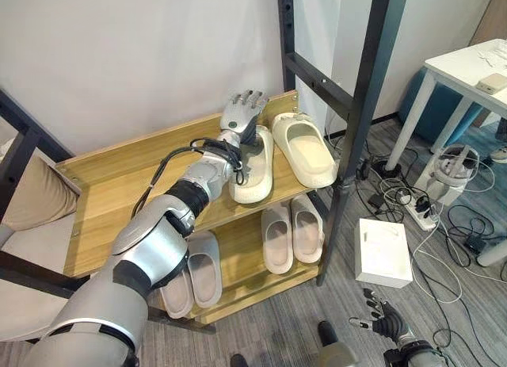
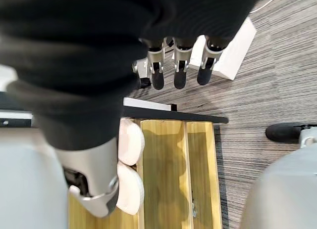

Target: Arrange the slippers neatly on the shoe rack.

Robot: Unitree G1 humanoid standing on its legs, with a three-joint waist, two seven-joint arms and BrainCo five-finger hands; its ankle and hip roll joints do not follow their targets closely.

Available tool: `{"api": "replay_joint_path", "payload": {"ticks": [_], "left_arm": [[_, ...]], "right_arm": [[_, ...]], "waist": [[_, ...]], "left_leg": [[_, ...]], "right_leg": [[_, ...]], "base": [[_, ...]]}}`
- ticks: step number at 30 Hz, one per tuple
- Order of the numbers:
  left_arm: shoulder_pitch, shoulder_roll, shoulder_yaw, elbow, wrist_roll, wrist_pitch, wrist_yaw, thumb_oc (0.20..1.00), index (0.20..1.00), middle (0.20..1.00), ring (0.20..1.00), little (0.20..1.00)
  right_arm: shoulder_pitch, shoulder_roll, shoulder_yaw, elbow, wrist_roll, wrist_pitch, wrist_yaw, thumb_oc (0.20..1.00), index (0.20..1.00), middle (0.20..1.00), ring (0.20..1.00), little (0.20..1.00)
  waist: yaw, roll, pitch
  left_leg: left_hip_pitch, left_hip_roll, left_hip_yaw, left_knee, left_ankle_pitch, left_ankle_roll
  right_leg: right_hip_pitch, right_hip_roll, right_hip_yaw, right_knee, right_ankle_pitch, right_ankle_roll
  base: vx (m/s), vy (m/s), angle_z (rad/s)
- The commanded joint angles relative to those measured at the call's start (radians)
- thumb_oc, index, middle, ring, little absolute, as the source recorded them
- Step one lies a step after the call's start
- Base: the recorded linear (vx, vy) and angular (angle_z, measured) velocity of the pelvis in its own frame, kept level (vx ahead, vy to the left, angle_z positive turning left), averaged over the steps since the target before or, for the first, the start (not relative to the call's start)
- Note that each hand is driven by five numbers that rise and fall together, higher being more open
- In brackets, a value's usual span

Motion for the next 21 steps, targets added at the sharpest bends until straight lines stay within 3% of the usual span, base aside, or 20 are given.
{"api": "replay_joint_path", "payload": {"ticks": [1,16,21], "left_arm": [[-0.112,0.045,0.047,-0.004,0.006,0.001,-0.014,1.000,1.000,1.000,1.000,1.000],[0.027,0.136,0.103,-0.190,-0.012,-0.026,-0.116,1.000,1.000,1.000,1.000,1.000],[0.124,0.193,0.178,-0.339,-0.087,-0.061,-0.136,1.000,1.000,1.000,1.000,1.000]], "right_arm": [[-0.014,0.048,-0.024,-0.004,0.024,-0.024,-0.007,1.000,1.000,1.000,1.000,1.000],[-0.039,0.089,-0.027,0.023,0.012,0.001,-0.008,1.000,1.000,1.000,1.000,1.000],[-0.046,0.102,-0.035,0.028,0.009,0.006,-0.008,1.000,1.000,1.000,1.000,1.000]], "waist": [[0.035,-0.053,0.038],[0.087,-0.055,0.036],[0.108,-0.059,0.033]], "left_leg": [[0.088,0.026,-0.018,0.000,-0.079,-0.050],[0.079,0.018,-0.045,0.000,-0.075,-0.044],[0.075,0.014,-0.054,0.000,-0.075,-0.042]], "right_leg": [[0.010,-0.017,-0.060,0.011,-0.052,0.022],[0.029,-0.023,-0.093,0.007,-0.054,0.018],[0.036,-0.024,-0.103,0.007,-0.056,0.016]], "base": [[0.00,0.000,0.00],[0.00,0.003,0.08],[0.00,0.005,0.03]]}}
